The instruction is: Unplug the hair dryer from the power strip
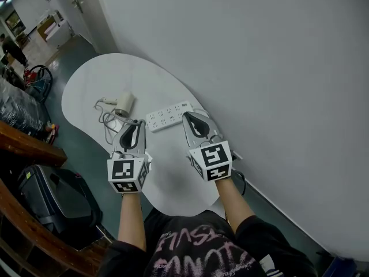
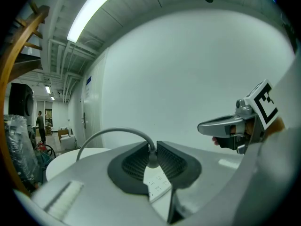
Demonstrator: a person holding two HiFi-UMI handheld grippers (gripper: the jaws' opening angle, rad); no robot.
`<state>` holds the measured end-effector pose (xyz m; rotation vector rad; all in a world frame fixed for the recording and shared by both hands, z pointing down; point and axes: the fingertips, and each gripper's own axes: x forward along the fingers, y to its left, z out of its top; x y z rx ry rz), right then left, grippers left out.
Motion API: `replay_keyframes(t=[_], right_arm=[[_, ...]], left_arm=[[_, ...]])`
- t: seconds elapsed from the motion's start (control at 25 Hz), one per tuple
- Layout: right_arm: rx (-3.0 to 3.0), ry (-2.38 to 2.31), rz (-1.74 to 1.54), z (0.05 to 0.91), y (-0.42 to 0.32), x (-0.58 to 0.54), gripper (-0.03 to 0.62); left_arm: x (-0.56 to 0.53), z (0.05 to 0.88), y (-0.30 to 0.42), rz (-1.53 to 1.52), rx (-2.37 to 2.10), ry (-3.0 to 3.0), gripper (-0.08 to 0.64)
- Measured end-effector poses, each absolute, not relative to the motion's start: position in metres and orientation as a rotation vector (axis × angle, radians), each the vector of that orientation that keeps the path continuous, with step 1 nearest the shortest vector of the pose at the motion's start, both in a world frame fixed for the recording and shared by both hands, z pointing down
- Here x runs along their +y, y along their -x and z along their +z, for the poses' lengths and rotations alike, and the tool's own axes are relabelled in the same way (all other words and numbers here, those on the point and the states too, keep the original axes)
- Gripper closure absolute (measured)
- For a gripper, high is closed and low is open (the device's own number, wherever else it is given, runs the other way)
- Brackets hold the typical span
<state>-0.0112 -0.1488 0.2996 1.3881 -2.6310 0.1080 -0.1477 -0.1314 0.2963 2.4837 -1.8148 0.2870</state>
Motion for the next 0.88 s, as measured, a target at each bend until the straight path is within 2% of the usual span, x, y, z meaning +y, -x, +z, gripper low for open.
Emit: replay_keyframes(t=[0.88], right_arm=[[-2.661,-1.393,0.011,0.256,0.003,-0.135,0.572]], left_arm=[[-0.114,0.236,0.145,0.162,-1.894,-2.502,0.5]])
